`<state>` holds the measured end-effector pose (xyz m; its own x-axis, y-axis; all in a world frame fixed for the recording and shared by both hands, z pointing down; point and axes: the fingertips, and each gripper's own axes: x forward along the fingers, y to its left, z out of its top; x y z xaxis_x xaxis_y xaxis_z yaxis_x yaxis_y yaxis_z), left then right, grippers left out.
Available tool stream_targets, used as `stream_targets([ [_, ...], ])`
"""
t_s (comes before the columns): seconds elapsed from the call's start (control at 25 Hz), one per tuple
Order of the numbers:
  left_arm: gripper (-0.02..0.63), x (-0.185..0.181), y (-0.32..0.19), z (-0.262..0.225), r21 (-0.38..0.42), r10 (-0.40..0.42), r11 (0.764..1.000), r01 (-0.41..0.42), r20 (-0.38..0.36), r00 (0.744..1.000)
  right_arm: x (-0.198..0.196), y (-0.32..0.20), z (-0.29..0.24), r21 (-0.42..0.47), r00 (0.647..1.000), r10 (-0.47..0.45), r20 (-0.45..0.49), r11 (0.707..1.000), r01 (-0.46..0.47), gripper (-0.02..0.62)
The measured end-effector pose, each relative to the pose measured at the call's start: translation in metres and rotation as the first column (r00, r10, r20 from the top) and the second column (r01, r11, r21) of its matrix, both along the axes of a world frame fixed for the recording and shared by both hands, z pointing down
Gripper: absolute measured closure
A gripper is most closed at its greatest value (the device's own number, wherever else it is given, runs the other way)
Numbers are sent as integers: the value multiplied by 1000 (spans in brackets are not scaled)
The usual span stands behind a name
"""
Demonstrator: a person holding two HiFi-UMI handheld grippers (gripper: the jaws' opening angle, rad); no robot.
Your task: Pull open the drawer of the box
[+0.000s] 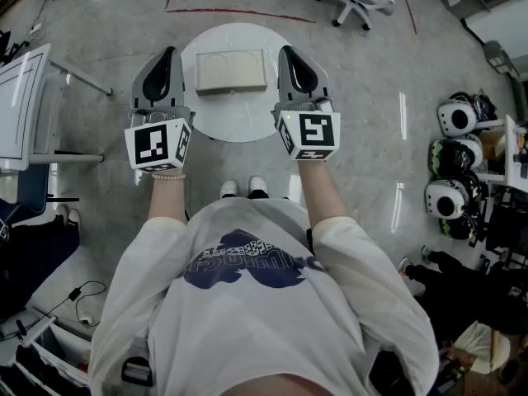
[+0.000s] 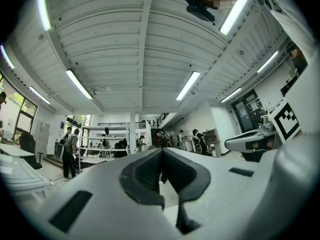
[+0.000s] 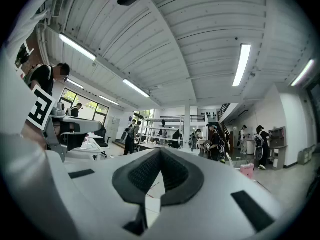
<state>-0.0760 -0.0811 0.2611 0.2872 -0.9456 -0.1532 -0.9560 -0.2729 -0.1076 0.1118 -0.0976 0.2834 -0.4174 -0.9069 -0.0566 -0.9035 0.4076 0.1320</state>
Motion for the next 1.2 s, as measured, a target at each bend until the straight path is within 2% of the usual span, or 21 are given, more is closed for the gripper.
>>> stream_targets([
  [0.44,600,5,2,4,-6,-10,1000,10,-2,1000,3,3,3,-1,1000,-12,-22,1000,12,600],
  [0.52,600,4,3,5,-10,-16,1000,16,-4,1000,4,2,3,-6,1000,-22,7,1000,22,600],
  [0.6,600,0,4,7,-17,-20,1000,20,-14,1000,7,2,3,-16,996,-37,75,999,38,598],
  [0.72,597,-2,6,10,-25,2,1000,-3,-40,999,18,-1,7,-43,990,-35,138,998,41,598],
  [0.76,591,-3,7,10,-26,6,1000,-7,-50,999,22,-2,10,-59,989,-34,144,997,43,527],
  [0.8,554,-4,8,11,-28,4,1000,-6,-59,998,26,-3,13,-76,988,-33,153,996,45,386],
  [0.84,496,-6,9,13,-35,-1,999,-1,-66,998,30,-4,16,-90,986,-29,163,995,44,341],
  [1.0,407,-7,11,24,-75,-35,997,30,-70,997,49,-7,24,-116,986,-3,165,993,22,324],
  [1.2,399,-1,14,30,-98,-66,993,58,-72,995,62,-8,30,-140,986,-12,168,990,36,322],
])
